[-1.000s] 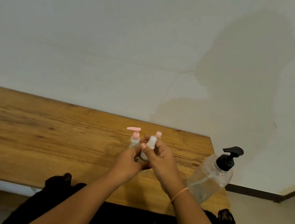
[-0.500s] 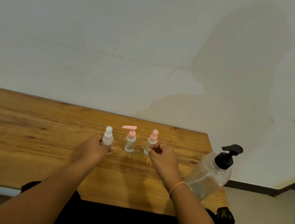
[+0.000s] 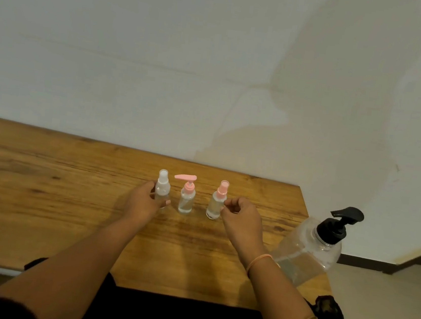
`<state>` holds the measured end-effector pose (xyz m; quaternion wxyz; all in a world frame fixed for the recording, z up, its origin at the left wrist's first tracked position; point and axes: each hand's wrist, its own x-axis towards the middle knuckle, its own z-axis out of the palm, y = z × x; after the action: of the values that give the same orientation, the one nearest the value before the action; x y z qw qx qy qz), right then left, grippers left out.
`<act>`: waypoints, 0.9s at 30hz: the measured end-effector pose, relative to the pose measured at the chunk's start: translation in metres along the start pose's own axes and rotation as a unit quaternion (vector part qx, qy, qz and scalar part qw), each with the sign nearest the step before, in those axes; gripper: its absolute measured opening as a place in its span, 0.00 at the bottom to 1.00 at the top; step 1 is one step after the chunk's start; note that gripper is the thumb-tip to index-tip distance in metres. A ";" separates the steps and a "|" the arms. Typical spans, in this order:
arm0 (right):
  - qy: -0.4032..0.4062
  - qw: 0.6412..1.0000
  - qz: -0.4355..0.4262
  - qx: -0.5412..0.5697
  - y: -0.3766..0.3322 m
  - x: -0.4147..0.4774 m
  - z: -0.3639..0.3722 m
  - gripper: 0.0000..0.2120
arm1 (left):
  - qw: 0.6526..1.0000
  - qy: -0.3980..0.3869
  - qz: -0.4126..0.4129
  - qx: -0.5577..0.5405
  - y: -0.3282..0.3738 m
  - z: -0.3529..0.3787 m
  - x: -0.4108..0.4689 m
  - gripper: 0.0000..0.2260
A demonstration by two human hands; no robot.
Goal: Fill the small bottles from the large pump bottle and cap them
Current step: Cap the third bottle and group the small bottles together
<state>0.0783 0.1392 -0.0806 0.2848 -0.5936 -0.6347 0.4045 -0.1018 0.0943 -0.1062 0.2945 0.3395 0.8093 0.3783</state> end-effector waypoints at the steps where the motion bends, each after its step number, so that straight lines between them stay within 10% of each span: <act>1: -0.001 1.000 -0.002 0.001 0.000 0.000 0.000 0.03 | 1.000 -0.002 0.002 -0.002 -0.001 0.000 0.000 0.23; 11: 0.007 0.999 0.042 0.032 0.002 0.000 -0.002 0.22 | 0.997 -0.045 -0.036 -0.040 0.002 -0.003 0.001 0.45; 17: -0.017 0.997 0.003 0.072 0.002 0.006 0.007 0.34 | 0.998 -0.034 -0.009 -0.048 0.002 0.005 -0.004 0.41; 27: -0.059 0.997 -0.051 0.024 0.007 0.011 0.039 0.25 | 0.999 -0.013 0.031 -0.003 0.003 0.037 0.000 0.30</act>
<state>0.0478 0.1426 -0.1083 0.2815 -0.5283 -0.6701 0.4389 -0.0739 0.1113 -0.1241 0.2937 0.3684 0.7935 0.3852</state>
